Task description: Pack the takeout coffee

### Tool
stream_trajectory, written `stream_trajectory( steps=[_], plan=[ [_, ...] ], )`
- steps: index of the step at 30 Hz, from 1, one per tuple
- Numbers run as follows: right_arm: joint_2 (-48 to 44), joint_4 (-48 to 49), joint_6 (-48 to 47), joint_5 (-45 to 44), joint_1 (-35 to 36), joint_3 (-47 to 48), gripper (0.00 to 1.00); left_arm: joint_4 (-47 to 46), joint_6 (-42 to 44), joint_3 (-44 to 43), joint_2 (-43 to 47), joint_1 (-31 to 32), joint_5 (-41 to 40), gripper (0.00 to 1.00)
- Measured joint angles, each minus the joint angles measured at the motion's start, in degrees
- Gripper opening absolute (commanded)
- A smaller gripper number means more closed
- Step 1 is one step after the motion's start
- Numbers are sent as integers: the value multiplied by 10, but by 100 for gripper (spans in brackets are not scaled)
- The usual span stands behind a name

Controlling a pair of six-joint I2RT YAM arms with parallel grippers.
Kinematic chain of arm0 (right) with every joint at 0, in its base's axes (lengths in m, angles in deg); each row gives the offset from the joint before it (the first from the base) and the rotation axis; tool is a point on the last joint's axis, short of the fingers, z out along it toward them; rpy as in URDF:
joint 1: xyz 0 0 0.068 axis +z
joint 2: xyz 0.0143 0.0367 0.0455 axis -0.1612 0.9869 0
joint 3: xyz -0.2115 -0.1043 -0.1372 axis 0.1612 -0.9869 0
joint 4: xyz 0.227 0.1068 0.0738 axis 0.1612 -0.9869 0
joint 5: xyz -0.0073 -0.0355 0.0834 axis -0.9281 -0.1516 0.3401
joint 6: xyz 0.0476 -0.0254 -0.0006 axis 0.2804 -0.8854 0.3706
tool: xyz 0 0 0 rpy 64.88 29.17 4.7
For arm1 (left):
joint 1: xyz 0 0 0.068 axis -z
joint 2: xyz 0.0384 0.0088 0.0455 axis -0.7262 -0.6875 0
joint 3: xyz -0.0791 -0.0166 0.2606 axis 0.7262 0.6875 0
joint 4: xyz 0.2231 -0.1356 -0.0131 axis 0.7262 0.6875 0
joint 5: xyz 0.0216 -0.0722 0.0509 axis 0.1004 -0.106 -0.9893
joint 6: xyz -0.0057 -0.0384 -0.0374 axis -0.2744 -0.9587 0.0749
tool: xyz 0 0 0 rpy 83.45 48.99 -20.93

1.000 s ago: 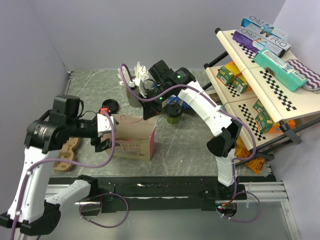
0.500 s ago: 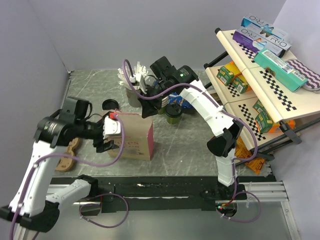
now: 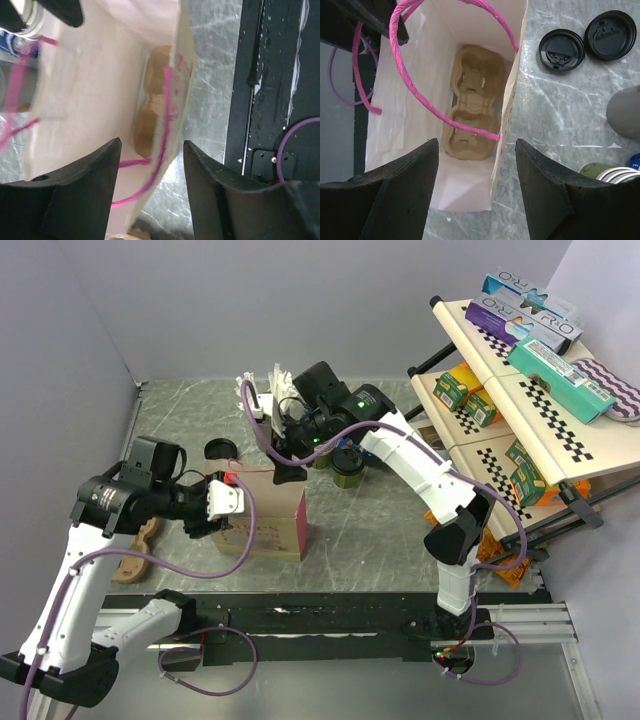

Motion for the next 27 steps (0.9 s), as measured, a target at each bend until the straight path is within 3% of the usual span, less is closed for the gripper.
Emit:
stream_trajectory(
  steps=[2,4,5,7,11,14,22,27],
  plan=[
    [2,5,1,-5,4,1,67,0,3,14,7,0,-4,54],
    [6,13,3,-10,5,1,60,0,5,25,9,0,-6,48],
    [7,17,2,-12,5,1,49,0,5,28,8,0,-7,42],
    [13,21,2,-16,5,1,39,0,8,31,2,0,-7,27],
    [21,21,9,-22,5,0,11,0,16,25,-18,0,-7,13],
    [23,23,10,-24,5,0,0,0,19,16,-26,0,-7,1],
    [26,19,22,-23,3,36,0,0,0,-51,-12,0,-14,1],
    [16,53,36,-22,-1,94,0,-8,-22,-163,-16,0,-23,1]
  ],
)
